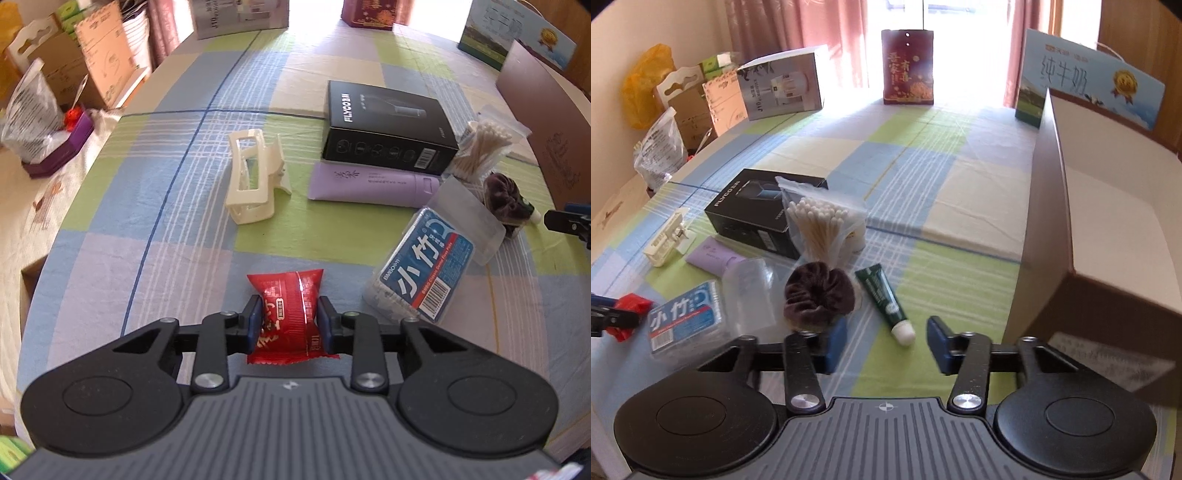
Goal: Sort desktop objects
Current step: 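Grasp the red snack packet with left tool while right tool grasps green tube, then carry the red packet and green tube over the brown cardboard box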
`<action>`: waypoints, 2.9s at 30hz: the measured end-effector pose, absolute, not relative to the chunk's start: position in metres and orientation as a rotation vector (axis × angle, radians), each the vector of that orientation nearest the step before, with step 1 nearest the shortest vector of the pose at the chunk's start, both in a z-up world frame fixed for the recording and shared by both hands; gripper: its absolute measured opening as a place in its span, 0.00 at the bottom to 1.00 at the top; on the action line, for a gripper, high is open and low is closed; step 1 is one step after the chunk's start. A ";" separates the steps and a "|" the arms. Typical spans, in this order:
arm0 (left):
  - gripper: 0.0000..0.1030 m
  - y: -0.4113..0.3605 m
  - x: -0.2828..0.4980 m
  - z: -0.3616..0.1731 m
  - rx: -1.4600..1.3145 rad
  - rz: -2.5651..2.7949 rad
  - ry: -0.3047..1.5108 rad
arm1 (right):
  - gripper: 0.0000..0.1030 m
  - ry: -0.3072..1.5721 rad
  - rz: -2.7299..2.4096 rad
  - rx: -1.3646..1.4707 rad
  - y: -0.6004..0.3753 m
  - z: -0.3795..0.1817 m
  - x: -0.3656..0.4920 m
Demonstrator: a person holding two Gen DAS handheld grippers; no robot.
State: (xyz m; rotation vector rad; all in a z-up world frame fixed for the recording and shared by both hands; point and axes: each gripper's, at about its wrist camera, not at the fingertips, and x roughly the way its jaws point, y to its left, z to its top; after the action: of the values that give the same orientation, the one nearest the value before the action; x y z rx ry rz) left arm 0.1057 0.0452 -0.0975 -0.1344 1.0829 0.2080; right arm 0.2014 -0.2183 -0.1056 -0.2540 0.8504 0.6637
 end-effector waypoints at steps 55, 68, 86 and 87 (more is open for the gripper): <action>0.25 -0.006 0.096 -0.052 -0.176 0.280 1.000 | 0.13 0.959 0.831 -0.181 -0.266 -0.084 0.200; 0.25 -0.112 0.146 0.019 -0.116 -0.051 0.819 | 0.13 0.818 0.791 0.004 -0.351 -0.006 0.212; 0.24 -0.293 0.298 0.002 0.023 -0.430 0.876 | 0.13 0.921 0.595 -0.167 -0.429 -0.023 0.322; 0.24 -0.297 0.303 -0.004 0.029 -0.429 0.901 | 0.13 0.935 0.601 -0.195 -0.426 -0.027 0.325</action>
State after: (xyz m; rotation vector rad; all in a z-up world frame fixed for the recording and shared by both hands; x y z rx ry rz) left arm 0.3033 -0.2974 -0.0037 0.0290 0.9007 -0.4294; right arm 0.3254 -0.4264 -0.0268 -0.1945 0.9350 0.6015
